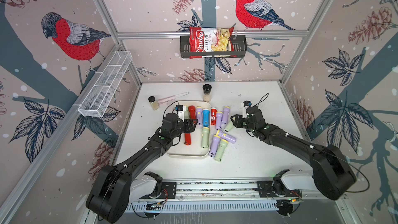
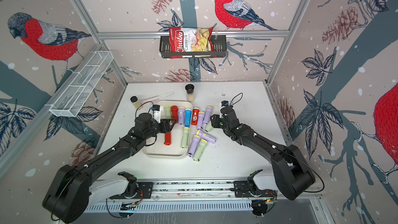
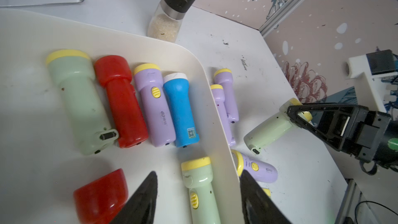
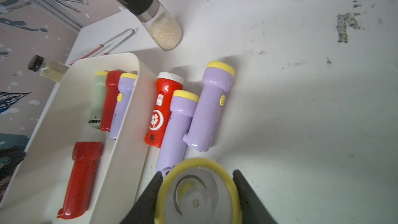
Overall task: Put the flashlights into the storage boxes
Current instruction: Pick up the flashlight from the center of the board, then place the flashlight at the storage box.
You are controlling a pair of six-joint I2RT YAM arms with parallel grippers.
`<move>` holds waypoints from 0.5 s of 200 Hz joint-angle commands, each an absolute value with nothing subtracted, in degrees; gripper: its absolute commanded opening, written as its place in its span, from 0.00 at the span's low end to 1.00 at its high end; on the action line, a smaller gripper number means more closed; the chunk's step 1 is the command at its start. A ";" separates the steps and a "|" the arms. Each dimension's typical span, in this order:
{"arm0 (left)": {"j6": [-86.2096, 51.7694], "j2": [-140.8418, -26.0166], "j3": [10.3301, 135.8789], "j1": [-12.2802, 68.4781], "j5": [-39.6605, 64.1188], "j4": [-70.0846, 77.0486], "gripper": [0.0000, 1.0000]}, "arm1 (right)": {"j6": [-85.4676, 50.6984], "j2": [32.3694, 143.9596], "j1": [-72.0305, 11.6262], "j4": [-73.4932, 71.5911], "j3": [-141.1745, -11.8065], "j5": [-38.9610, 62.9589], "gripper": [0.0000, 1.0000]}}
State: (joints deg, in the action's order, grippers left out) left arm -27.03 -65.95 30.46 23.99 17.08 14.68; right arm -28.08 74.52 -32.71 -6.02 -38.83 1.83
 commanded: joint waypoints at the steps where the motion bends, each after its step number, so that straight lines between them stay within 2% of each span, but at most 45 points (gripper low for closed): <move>1: -26.88 -66.41 30.11 25.82 20.83 20.48 0.61 | -25.99 72.04 -33.89 -12.64 -36.52 0.86 0.36; 38: -24.83 -68.44 30.65 31.89 21.22 23.43 0.61 | -24.18 65.78 -35.60 -19.01 -31.53 5.32 0.36; 71: -22.02 -69.71 30.55 35.04 22.83 27.03 0.61 | -21.31 62.14 -35.43 -23.13 -28.80 15.28 0.36; 100: -18.05 -70.01 30.80 36.33 28.94 28.12 0.61 | -16.97 60.48 -33.29 -20.30 -29.84 26.15 0.37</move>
State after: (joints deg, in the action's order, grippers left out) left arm -22.61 -69.97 30.35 35.44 23.22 23.55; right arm -21.74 61.56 -34.70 -18.02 -28.97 14.83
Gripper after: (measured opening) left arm 0.607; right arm 0.483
